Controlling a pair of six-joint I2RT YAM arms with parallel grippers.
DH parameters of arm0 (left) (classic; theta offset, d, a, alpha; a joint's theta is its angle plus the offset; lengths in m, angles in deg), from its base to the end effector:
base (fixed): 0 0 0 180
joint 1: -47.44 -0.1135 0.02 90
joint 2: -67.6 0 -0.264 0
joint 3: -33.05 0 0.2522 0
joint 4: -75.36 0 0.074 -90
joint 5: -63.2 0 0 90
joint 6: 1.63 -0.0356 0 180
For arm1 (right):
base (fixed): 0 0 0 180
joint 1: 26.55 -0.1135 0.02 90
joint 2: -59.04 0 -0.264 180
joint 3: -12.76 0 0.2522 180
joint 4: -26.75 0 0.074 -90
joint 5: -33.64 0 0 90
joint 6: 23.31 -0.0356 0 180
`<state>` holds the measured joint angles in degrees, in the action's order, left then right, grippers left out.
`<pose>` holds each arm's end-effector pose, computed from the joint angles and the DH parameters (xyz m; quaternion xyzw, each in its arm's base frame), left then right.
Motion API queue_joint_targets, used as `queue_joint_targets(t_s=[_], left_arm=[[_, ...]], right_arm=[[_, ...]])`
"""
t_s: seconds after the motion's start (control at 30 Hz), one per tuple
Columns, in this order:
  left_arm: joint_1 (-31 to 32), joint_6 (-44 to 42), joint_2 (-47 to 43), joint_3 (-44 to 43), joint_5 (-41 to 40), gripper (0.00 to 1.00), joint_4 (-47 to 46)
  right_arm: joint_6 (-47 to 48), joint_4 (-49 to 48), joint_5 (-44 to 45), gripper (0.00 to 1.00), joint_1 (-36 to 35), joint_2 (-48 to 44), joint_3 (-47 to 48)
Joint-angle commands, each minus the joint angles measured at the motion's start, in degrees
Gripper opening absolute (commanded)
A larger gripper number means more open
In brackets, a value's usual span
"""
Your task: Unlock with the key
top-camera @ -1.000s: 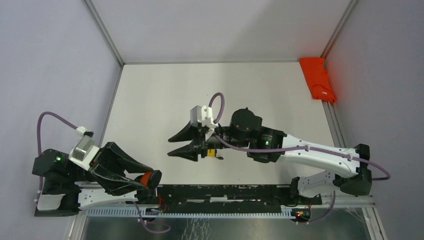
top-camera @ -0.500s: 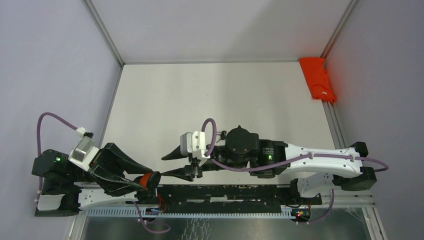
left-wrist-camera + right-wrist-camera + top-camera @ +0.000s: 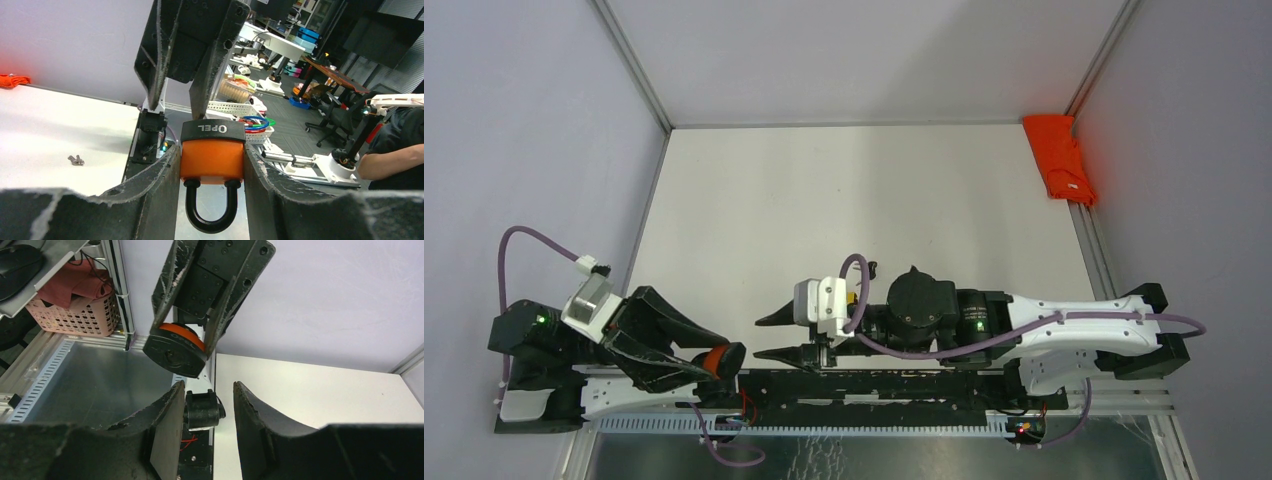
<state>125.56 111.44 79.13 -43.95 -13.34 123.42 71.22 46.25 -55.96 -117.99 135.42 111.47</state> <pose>-0.0144 0.0280 0.4282 0.3554 0.4777 -0.6625 0.4545 -0.0073 0.3005 0.4713 -0.5105 0.4633 0.4964 0.5275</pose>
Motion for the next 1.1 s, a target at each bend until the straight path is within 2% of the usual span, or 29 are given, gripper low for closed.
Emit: queue_joint_targets(t_s=[0.0,1.07], left_arm=[[0.01,-2.41,-0.36,0.2,-1.28,0.02,-2.58],[-0.03,-3.07,-3.0,1.37,-1.36,0.02,-3.17]], right_arm=[[1.17,-0.36,2.51,0.45,-1.66,-1.01,2.5],[3.55,2.05,5.49,0.46,-3.51,5.24,10.63]])
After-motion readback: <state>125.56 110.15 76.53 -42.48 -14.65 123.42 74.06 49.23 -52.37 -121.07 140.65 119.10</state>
